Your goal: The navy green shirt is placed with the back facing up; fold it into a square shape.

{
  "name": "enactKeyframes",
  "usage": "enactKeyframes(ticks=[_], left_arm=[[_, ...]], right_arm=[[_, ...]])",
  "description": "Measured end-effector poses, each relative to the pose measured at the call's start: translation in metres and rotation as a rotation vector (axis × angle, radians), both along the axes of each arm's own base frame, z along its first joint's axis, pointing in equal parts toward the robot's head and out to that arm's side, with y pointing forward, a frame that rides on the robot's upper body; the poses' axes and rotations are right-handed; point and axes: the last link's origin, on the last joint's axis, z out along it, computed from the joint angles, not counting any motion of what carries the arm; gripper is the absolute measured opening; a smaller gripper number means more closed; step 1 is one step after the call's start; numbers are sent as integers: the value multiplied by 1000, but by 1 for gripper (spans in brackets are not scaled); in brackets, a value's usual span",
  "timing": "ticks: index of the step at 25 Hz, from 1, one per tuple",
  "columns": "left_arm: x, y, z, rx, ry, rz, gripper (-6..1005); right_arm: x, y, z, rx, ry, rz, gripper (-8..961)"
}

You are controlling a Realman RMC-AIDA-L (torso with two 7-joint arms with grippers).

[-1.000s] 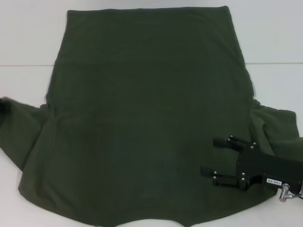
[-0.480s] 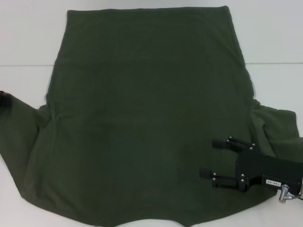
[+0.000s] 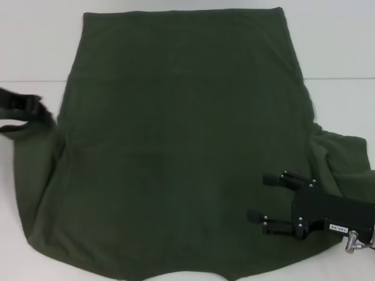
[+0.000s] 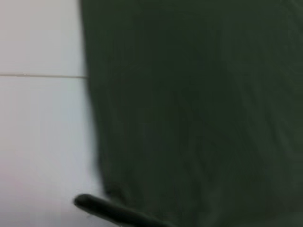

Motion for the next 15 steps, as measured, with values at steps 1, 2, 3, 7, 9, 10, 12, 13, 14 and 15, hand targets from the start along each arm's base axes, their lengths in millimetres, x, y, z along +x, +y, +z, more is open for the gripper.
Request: enactKeyframes(ticks=[1, 2, 3, 7, 9, 10, 12, 13, 14, 15], left_arm=[[7, 2, -5, -15, -13, -6, 41], [11, 3, -9, -24, -22, -10, 42], [15, 3, -15, -37, -32, -14, 42], [27, 5, -39, -67, -82, -11, 52], [28, 5, -48, -71, -113, 15, 66], [26, 5, -56, -79, -139, 48, 73], [23, 5, -60, -82, -149, 68, 87], [20, 5, -62, -83, -155, 84, 93], [17, 5, -63, -80, -161, 99, 100], [14, 5, -64, -79, -170, 109, 107]], right_arm=[[0, -1, -1, -1, 1, -1, 925], [0, -1, -1, -3, 3, -1, 925], [0, -2, -2, -5, 4, -1, 925], [0, -3, -5, -9, 7, 5, 925], [0, -5, -7, -11, 7, 9, 925], [0, -5, -7, -12, 7, 10, 925], [-1, -5, -7, -14, 8, 11, 925], [-1, -6, -8, -17, 8, 13, 925], [-1, -6, -8, -19, 8, 14, 925], [-1, -6, -8, -22, 8, 16, 925]])
